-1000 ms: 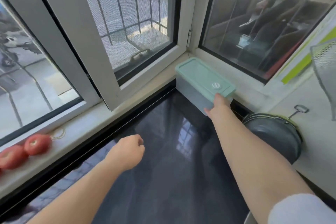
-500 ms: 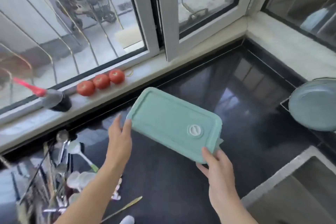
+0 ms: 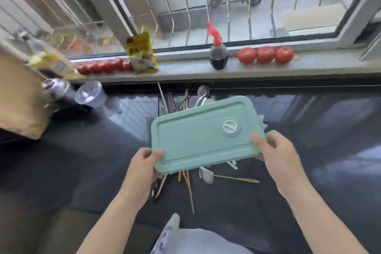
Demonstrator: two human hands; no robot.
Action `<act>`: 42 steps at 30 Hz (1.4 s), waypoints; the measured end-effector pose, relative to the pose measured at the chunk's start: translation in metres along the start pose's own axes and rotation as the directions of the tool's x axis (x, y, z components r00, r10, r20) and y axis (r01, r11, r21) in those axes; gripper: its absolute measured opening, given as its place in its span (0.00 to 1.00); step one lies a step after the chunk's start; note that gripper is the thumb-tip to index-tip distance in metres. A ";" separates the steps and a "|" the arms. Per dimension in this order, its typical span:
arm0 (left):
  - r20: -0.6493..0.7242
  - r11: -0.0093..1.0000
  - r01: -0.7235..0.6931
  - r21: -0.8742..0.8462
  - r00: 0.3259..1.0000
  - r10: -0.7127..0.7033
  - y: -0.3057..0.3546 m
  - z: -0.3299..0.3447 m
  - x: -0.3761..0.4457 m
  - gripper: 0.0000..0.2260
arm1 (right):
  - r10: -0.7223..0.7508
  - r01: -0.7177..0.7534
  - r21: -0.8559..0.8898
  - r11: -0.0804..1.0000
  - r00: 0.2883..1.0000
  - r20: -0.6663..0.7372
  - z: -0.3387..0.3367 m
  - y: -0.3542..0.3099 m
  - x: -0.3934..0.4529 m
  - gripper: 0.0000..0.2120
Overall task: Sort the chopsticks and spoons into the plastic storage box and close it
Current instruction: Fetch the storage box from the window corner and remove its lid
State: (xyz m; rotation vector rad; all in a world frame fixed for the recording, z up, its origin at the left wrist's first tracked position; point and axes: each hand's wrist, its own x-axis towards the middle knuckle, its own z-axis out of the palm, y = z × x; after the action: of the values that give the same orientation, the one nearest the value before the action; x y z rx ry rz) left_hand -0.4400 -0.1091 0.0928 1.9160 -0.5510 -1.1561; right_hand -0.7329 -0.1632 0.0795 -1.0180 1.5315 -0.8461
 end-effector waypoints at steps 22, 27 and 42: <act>-0.195 0.931 0.068 -0.360 0.970 -0.147 -0.062 -0.469 0.208 0.24 | 0.302 -0.299 -0.044 0.953 0.944 0.135 0.577 -0.007 -0.124 0.15; -0.135 0.955 0.079 -0.288 0.983 -0.122 -0.087 -0.475 0.227 0.23 | 0.423 -0.182 -0.392 0.902 0.560 0.712 0.602 -0.012 -0.166 0.14; -0.199 0.564 -0.058 0.824 0.902 0.383 -0.047 -0.527 0.273 0.24 | 0.303 -0.174 -0.346 0.922 0.881 0.363 0.575 -0.021 -0.106 0.09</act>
State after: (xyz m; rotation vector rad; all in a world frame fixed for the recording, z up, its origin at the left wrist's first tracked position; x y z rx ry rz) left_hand 0.1504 -0.0543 0.0440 2.6339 -1.2302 -0.3206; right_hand -0.1561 -0.0749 0.0313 -1.1128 1.4040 -0.1965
